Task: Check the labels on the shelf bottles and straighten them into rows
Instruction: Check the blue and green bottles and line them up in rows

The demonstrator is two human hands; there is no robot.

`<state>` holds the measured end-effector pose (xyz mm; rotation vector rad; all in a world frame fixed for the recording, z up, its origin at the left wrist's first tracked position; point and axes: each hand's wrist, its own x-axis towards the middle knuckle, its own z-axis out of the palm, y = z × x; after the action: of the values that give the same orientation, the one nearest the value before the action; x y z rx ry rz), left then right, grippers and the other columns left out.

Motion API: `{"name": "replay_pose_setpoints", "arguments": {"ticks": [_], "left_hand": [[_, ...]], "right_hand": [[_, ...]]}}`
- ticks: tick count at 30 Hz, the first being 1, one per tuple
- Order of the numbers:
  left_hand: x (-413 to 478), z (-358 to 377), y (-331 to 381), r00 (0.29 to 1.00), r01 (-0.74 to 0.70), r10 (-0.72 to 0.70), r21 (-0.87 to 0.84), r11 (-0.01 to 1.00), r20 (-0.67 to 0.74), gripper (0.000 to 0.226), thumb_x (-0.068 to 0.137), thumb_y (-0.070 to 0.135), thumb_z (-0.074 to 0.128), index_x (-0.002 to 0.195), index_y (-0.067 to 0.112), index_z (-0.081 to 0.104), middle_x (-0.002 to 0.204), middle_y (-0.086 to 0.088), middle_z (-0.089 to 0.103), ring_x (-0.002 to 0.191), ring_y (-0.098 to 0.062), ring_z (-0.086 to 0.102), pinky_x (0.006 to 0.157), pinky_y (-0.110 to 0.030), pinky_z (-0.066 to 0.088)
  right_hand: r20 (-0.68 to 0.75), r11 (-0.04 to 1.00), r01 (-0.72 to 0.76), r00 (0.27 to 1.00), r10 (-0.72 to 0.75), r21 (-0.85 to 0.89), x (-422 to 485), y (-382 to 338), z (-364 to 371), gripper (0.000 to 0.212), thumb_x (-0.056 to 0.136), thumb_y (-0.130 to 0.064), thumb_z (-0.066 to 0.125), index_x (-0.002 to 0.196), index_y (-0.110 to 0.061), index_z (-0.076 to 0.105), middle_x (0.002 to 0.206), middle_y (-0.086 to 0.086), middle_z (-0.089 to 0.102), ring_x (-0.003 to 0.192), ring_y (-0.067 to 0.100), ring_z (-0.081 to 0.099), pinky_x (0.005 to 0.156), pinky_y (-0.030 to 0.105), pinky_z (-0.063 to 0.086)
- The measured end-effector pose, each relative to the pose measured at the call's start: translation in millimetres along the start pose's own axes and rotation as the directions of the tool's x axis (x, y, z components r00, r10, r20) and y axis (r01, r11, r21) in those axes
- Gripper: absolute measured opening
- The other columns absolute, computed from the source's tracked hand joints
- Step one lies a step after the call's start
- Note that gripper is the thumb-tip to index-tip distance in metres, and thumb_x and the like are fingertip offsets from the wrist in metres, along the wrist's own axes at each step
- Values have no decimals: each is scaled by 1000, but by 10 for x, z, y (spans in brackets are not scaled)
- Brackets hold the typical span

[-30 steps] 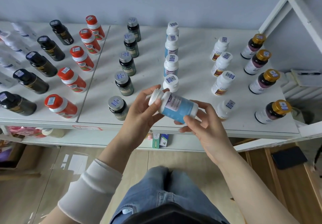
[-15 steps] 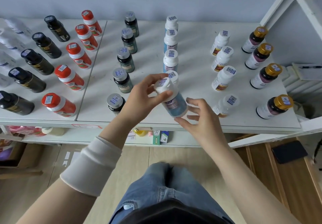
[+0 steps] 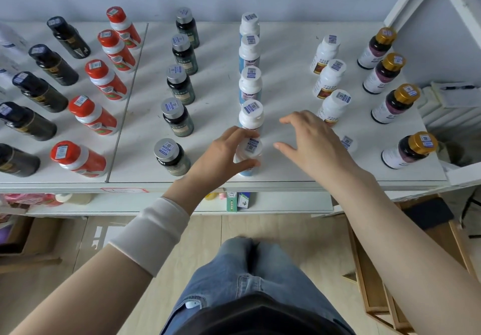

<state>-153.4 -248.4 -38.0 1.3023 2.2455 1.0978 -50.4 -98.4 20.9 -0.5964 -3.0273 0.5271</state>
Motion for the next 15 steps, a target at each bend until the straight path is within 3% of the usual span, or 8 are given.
{"name": "replay_pose_setpoints", "arguments": {"ticks": [2, 6, 11, 15], "left_hand": [[-9, 20, -11, 1000, -6, 6, -18, 1000, -15, 49, 75, 12, 75, 119, 6, 54, 110, 1, 49, 105, -21, 54, 93, -41, 48], [-13, 52, -52, 1000, 1, -2, -39, 999, -31, 50, 75, 14, 75, 120, 6, 53, 115, -8, 52, 106, -20, 54, 93, -40, 48], [23, -95, -10, 993, -99, 98, -16, 995, -59, 64, 76, 44, 66, 125, 8, 49, 122, -8, 51, 111, -14, 49, 95, -34, 45], [342, -317, 64, 975, -138, 160, 144, 980, -153, 49, 80, 39, 64, 120, 14, 52, 120, -5, 54, 111, -23, 53, 83, -42, 52]], "right_hand": [[1, 1000, -11, 1000, 11, -19, 28, -20, -11, 46, 87, -29, 59, 127, -9, 46, 124, 13, 50, 117, 31, 47, 90, 38, 37], [-6, 999, -15, 1000, 15, -31, 83, -47, -23, 45, 87, -29, 60, 125, -8, 48, 122, 14, 52, 114, 32, 49, 88, 40, 39], [10, 993, -18, 1000, 19, -119, 208, 12, -49, 47, 88, -33, 57, 126, -9, 47, 124, 13, 51, 115, 32, 47, 91, 40, 38], [31, 988, -5, 999, 10, -155, 357, 79, -79, 48, 88, -35, 57, 128, -10, 46, 123, 13, 51, 114, 32, 48, 91, 41, 39]]}}
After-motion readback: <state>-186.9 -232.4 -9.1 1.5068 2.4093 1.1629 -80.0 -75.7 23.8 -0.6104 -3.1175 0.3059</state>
